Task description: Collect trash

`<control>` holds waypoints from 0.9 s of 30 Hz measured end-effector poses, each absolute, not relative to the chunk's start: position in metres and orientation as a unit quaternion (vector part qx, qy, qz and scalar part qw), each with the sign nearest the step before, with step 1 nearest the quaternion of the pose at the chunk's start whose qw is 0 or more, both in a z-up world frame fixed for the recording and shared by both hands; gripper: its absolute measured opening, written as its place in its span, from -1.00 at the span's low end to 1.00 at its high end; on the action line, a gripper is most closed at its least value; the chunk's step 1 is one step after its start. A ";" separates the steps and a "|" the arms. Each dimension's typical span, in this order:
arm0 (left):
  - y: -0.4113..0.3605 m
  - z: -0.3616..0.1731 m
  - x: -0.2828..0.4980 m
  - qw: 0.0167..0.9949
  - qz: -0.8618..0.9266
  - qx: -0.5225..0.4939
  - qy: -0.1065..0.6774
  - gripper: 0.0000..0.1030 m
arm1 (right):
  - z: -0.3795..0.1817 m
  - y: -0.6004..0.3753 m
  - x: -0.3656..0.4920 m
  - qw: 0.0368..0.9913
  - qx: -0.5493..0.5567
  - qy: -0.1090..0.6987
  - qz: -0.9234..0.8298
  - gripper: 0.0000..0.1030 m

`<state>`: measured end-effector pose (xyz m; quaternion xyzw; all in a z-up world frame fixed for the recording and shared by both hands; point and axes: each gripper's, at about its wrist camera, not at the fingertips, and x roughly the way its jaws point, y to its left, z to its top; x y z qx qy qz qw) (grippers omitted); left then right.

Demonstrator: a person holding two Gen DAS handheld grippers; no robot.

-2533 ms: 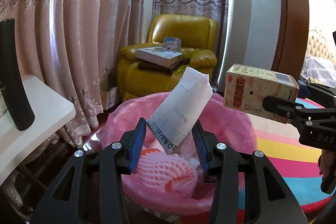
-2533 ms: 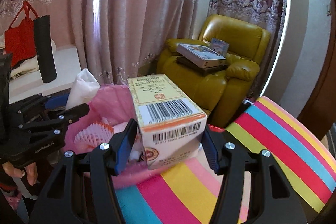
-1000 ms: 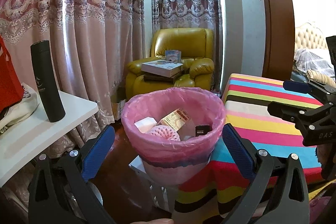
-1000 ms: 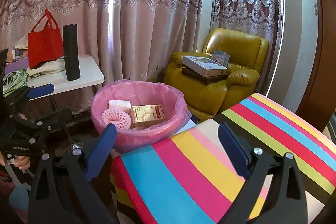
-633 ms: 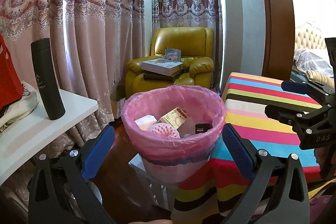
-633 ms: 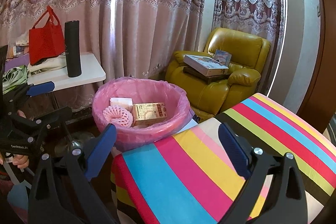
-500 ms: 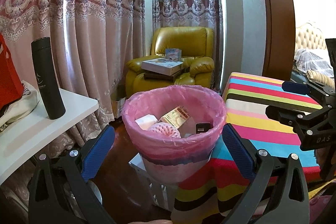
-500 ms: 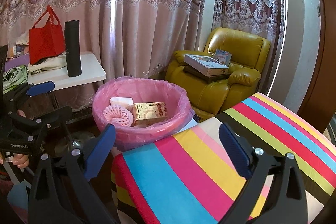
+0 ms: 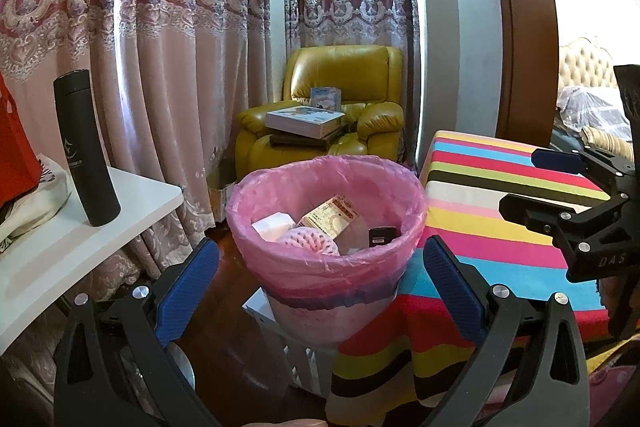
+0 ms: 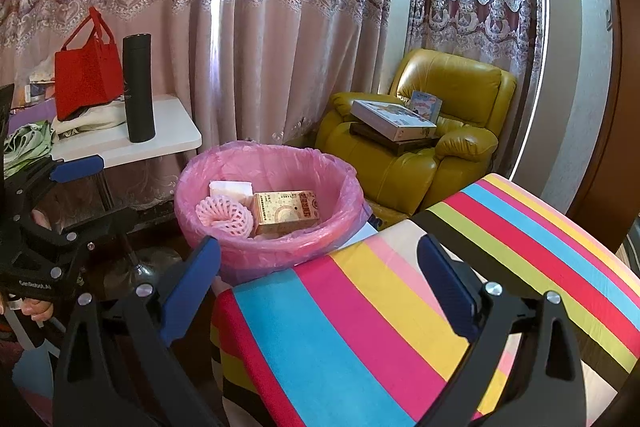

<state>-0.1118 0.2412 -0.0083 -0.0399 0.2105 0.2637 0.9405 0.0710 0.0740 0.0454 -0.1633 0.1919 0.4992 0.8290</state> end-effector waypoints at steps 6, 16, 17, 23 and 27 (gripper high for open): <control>0.242 -0.010 -0.112 0.940 0.263 -0.043 0.212 0.86 | 0.045 0.076 0.071 0.828 -0.164 0.194 0.499 0.86; 0.243 -0.011 -0.111 0.940 0.263 -0.046 0.213 0.86 | 0.044 0.076 0.072 0.827 -0.164 0.196 0.500 0.87; 0.243 -0.011 -0.111 0.940 0.263 -0.045 0.213 0.86 | 0.044 0.076 0.072 0.828 -0.164 0.196 0.500 0.87; 0.244 -0.012 -0.111 0.939 0.265 -0.048 0.212 0.86 | 0.044 0.076 0.072 0.827 -0.164 0.196 0.500 0.88; 0.246 -0.012 -0.112 0.939 0.268 -0.048 0.212 0.86 | 0.044 0.076 0.072 0.828 -0.164 0.196 0.500 0.88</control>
